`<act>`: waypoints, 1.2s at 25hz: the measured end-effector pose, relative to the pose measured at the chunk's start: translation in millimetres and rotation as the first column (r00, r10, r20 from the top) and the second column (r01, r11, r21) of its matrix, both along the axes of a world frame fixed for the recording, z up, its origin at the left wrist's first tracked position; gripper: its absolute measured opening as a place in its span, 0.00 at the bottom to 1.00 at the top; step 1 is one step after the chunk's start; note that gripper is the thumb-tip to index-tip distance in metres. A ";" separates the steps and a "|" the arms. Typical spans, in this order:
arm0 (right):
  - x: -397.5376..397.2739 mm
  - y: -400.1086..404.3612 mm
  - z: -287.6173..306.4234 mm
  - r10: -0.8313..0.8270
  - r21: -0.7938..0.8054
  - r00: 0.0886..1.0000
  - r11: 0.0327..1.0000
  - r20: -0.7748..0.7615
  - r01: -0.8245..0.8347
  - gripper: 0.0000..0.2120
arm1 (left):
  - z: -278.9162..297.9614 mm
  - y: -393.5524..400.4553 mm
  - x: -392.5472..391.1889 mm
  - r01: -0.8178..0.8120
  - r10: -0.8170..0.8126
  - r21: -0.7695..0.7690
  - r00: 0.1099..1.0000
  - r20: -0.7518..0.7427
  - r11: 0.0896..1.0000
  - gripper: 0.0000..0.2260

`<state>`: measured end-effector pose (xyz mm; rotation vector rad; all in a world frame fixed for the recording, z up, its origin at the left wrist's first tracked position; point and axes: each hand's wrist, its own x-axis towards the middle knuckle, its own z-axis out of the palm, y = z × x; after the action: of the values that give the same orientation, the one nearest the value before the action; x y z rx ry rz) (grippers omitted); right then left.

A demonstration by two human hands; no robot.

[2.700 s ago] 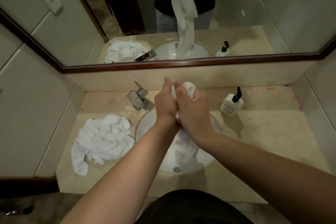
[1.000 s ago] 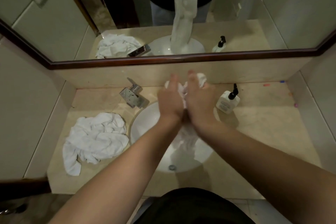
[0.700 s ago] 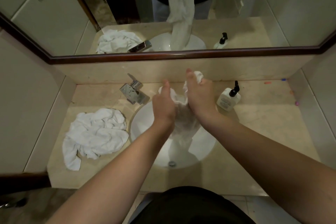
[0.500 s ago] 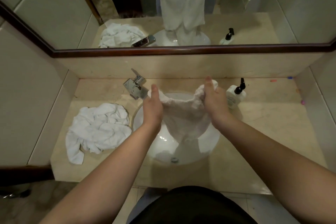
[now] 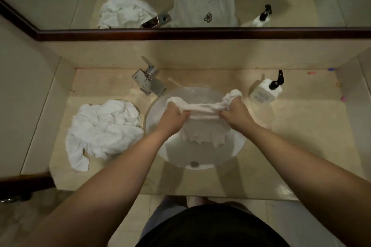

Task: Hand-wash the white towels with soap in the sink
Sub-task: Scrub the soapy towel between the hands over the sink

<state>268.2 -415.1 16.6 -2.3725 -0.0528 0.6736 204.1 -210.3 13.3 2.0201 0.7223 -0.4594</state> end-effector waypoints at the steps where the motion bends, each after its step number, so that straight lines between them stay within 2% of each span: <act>1: 2.3 3.4 -8.3 -0.011 -0.007 1.000 1.000 -0.022 0.011 0.15 | -9.8 1.0 1.0 0.028 -0.028 -0.002 0.999 -0.016 1.000 0.15; 3: 6.9 12.1 -18.6 -0.034 -0.030 0.994 0.999 -0.102 0.031 0.13 | -27.4 4.7 5.7 0.054 -0.056 -0.029 0.995 -0.082 0.998 0.24; 5: 12.2 20.1 -37.1 -0.071 -0.051 0.978 0.997 -0.199 0.062 0.09 | -46.5 9.8 12.4 0.033 -0.037 -0.037 0.995 -0.095 0.999 0.25; 10: 17.4 32.9 -91.7 -0.239 -0.019 0.912 0.969 -0.333 0.247 0.15 | -99.1 23.0 40.9 -0.147 0.105 -0.203 0.973 -0.204 0.968 0.36; 14: 31.1 40.8 -130.5 -0.363 0.004 0.864 0.921 -0.348 0.389 0.12 | -147.3 35.4 63.8 -0.268 0.197 -0.308 0.950 -0.242 0.913 0.30; 17: 44.5 47.2 -157.2 -0.429 0.055 0.828 0.877 -0.361 0.478 0.17 | -182.1 37.8 76.3 -0.445 0.343 -0.422 0.891 -0.298 0.790 0.27; 18: 47.5 48.9 -165.9 -0.451 0.067 0.814 0.860 -0.366 0.506 0.21 | -191.4 36.3 79.0 -0.459 0.354 -0.443 0.885 -0.301 0.770 0.25; 20: 47.9 49.2 -183.2 -0.472 0.022 0.806 0.858 -0.359 0.513 0.24 | -208.9 31.8 75.9 -0.405 0.315 -0.381 0.907 -0.278 0.831 0.18; 22: 41.4 47.1 -202.5 -0.422 -0.065 0.850 0.903 -0.316 0.425 0.12 | -221.8 24.9 66.0 -0.295 0.231 -0.241 0.937 -0.262 0.925 0.13; 23: 37.2 48.6 -209.9 -0.398 -0.105 0.870 0.917 -0.291 0.384 0.11 | -228.5 21.8 60.5 -0.221 0.174 -0.163 0.950 -0.260 0.962 0.14; 25: 28.7 54.8 -219.0 -0.350 -0.197 0.909 0.930 -0.227 0.309 0.18 | -238.6 16.4 52.3 -0.014 0.017 0.015 0.965 -0.262 1.000 0.17; 26: 25.5 58.8 -222.0 -0.310 -0.267 0.937 0.928 -0.162 0.261 0.20 | -241.9 14.8 50.2 0.121 -0.082 0.129 0.959 -0.272 0.984 0.17; 28: 22.2 64.8 -224.4 -0.182 -0.406 0.983 0.900 -0.023 0.157 0.17 | -244.7 13.1 48.4 0.343 -0.251 0.302 0.919 -0.304 0.889 0.14; 30: 20.1 68.6 -221.7 -0.139 -0.339 0.990 0.931 0.020 0.137 0.14 | -245.0 12.3 49.2 0.407 -0.346 0.333 0.910 -0.229 0.850 0.10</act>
<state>288.3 -346.5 -205.1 -2.6731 0.2502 0.6625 253.4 -198.0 -231.7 2.5283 0.5307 -0.7690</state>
